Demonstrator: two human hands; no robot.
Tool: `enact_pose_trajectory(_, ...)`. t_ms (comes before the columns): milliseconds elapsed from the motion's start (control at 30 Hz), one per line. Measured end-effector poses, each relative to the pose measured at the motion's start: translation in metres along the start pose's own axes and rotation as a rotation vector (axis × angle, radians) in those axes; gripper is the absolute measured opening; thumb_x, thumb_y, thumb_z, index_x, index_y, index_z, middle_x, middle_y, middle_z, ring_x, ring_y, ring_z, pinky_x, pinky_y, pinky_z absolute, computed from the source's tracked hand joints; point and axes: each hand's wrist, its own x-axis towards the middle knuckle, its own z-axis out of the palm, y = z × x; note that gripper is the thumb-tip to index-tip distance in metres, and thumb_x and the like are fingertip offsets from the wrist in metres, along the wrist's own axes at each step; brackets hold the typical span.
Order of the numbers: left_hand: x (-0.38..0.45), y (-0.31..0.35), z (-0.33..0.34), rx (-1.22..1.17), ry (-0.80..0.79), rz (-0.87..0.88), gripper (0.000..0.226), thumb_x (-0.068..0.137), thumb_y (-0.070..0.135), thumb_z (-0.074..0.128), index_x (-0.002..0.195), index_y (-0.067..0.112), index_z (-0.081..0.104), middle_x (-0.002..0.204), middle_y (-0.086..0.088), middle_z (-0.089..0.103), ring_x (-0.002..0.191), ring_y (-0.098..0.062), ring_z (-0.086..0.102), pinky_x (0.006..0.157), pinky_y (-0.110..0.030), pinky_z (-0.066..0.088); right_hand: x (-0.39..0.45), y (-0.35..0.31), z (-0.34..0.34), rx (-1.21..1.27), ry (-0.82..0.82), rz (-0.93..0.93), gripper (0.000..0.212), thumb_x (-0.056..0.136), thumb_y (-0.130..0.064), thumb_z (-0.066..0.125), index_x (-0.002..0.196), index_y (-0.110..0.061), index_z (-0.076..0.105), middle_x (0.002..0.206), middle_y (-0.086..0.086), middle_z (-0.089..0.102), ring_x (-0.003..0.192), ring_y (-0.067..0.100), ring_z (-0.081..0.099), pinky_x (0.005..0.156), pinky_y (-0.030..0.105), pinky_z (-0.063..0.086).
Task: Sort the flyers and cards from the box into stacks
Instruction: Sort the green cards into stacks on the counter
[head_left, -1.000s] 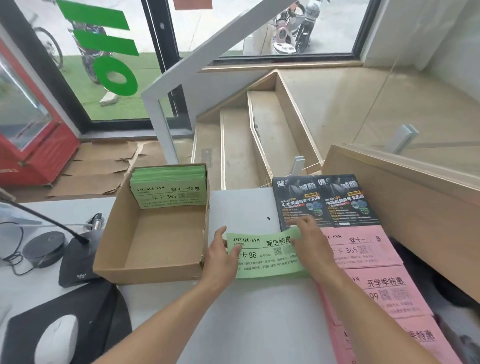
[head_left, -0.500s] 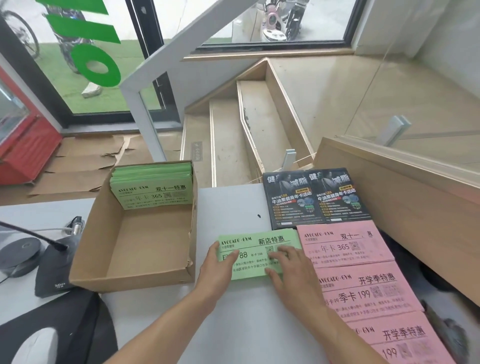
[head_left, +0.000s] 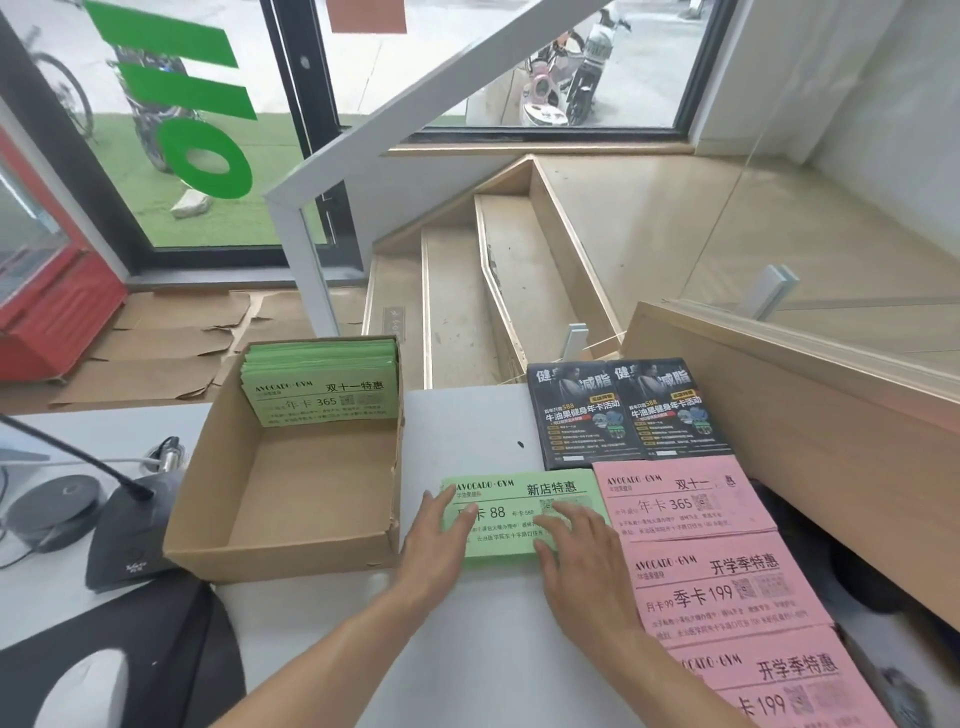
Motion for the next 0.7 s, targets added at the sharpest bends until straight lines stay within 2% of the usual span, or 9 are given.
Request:
enact_pose_trajectory(67,-0.011,-0.01,0.002,0.06,0.028,0.06,0.055,0.101,0.049,0.051,0.153,0.036,0.038,0.169,0.008,0.007,0.154,-0.011,0.013,0.123,-0.033,0.014,-0.001,-0.005,-0.001,-0.023,-0.049,0.021,0.029,0.094,-0.042,0.047,0.113,-0.031,0.065,0.124,-0.008,0.059,0.117,0.019,0.055,0.095,0.038,0.048)
enact_pose_trajectory(167,-0.028,-0.017,0.006,0.071,0.035,0.229,0.048,0.101,0.047,0.052,0.148,0.04,0.043,0.165,0.025,0.006,0.152,0.001,0.013,0.123,-0.029,0.019,0.006,-0.009,-0.007,-0.043,-0.12,0.055,0.028,0.098,-0.046,0.049,0.116,-0.031,0.064,0.125,-0.009,0.06,0.117,0.017,0.052,0.096,0.038,0.044)
enact_pose_trajectory(267,-0.044,-0.007,0.001,0.044,0.058,0.454,0.04,0.101,0.038,0.058,0.141,0.037,0.052,0.161,0.031,0.018,0.146,0.011,0.021,0.118,-0.018,0.023,0.017,-0.016,-0.016,0.018,-0.118,0.062,0.03,0.1,-0.045,0.052,0.122,-0.029,0.063,0.125,-0.01,0.059,0.119,0.017,0.05,0.1,0.035,0.038)
enact_pose_trajectory(367,-0.054,0.007,-0.021,0.023,0.138,0.597,0.035,0.101,0.029,0.06,0.136,0.03,0.058,0.159,0.026,0.031,0.144,0.009,0.029,0.111,-0.006,0.022,0.031,-0.041,-0.023,0.15,-0.051,0.01,0.028,0.099,-0.038,0.06,0.123,-0.025,0.065,0.124,-0.008,0.061,0.119,0.017,0.052,0.103,0.036,0.041)
enact_pose_trajectory(467,-0.05,0.014,-0.057,0.036,0.259,0.7,0.033,0.101,0.025,0.06,0.133,0.021,0.061,0.157,0.013,0.041,0.142,0.001,0.039,0.109,-0.006,0.027,0.052,-0.079,-0.021,0.234,-0.003,-0.083,0.028,0.096,-0.032,0.065,0.123,-0.024,0.066,0.126,-0.009,0.062,0.118,0.015,0.054,0.103,0.036,0.043)
enact_pose_trajectory(567,-0.039,0.01,-0.102,0.153,0.341,0.758,0.033,0.101,0.023,0.06,0.133,0.015,0.061,0.156,0.006,0.043,0.133,-0.002,0.049,0.106,-0.004,0.029,0.076,-0.125,-0.016,0.274,0.01,-0.175,0.031,0.096,-0.032,0.064,0.126,-0.023,0.065,0.131,-0.008,0.06,0.121,0.015,0.052,0.105,0.033,0.041)
enact_pose_trajectory(633,-0.025,-0.001,-0.133,0.309,0.372,0.77,0.038,0.102,0.031,0.056,0.138,0.016,0.058,0.159,0.007,0.038,0.145,-0.004,0.036,0.113,-0.009,0.025,0.09,-0.157,-0.013,0.278,-0.016,-0.241,0.036,0.098,-0.035,0.061,0.132,-0.023,0.062,0.137,-0.007,0.058,0.125,0.014,0.049,0.107,0.033,0.04)
enact_pose_trajectory(700,-0.004,-0.018,-0.164,0.452,0.409,0.716,0.045,0.101,0.035,0.057,0.142,0.017,0.055,0.162,0.005,0.033,0.152,-0.009,0.025,0.12,-0.02,0.023,0.106,-0.184,-0.008,0.249,-0.054,-0.308,0.041,0.098,-0.036,0.059,0.138,-0.024,0.058,0.143,-0.006,0.054,0.131,0.014,0.046,0.111,0.033,0.038)
